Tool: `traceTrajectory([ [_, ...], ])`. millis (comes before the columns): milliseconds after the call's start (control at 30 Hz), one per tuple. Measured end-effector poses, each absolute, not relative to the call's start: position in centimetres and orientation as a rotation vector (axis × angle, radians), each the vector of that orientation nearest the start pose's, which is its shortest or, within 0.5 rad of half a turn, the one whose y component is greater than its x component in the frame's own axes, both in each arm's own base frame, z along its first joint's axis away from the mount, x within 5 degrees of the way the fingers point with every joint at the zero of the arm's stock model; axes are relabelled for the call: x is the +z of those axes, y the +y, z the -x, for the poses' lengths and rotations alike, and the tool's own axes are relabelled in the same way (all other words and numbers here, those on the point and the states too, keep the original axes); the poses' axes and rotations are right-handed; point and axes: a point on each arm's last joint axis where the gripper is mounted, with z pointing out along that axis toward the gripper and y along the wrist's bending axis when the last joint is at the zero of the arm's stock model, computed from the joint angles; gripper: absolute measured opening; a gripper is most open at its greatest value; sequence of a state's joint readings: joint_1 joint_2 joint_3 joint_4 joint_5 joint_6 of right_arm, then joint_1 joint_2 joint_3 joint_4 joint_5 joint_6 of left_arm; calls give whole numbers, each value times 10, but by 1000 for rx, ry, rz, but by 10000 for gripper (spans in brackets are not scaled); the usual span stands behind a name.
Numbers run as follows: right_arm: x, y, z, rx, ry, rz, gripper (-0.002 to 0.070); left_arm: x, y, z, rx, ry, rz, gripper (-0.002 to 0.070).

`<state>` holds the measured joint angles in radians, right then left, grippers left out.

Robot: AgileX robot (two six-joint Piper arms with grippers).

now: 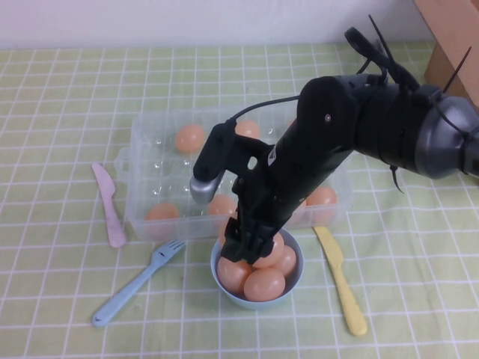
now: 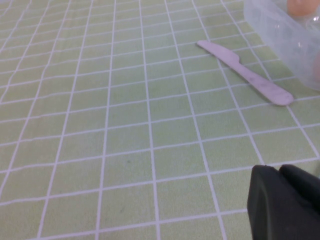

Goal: Take an egg out of the egg box
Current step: Place the egg in the bowl

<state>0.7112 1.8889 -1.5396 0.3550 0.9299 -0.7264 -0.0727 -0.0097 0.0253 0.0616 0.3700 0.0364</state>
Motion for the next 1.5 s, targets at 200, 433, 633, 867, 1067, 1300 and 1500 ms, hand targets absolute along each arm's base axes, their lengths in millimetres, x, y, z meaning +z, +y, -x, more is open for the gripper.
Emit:
traceTrajectory([
  [200, 254, 285, -292, 444, 2195, 1639, 447, 172, -2, -53, 35, 1863, -140, -3],
  [433, 254, 285, -291, 436, 2163, 1694, 447, 172, -2, -53, 35, 1863, -140, -3],
  [633, 254, 285, -291, 433, 2155, 1704, 447, 172, -2, -53, 35, 1863, -140, -3],
  [867, 254, 285, -291, 430, 2151, 1701, 447, 172, -2, -53, 35, 1863, -140, -3],
  [1067, 254, 285, -291, 421, 2121, 1736, 447, 172, -2, -53, 35, 1863, -140, -3],
  [1300, 253, 283, -290, 404, 2093, 1801, 447, 172, -2, -53, 35, 1863, -140, -3],
  [1500, 252, 282, -290, 374, 2076, 1830, 447, 172, -2, -53, 35, 1863, -140, -3],
])
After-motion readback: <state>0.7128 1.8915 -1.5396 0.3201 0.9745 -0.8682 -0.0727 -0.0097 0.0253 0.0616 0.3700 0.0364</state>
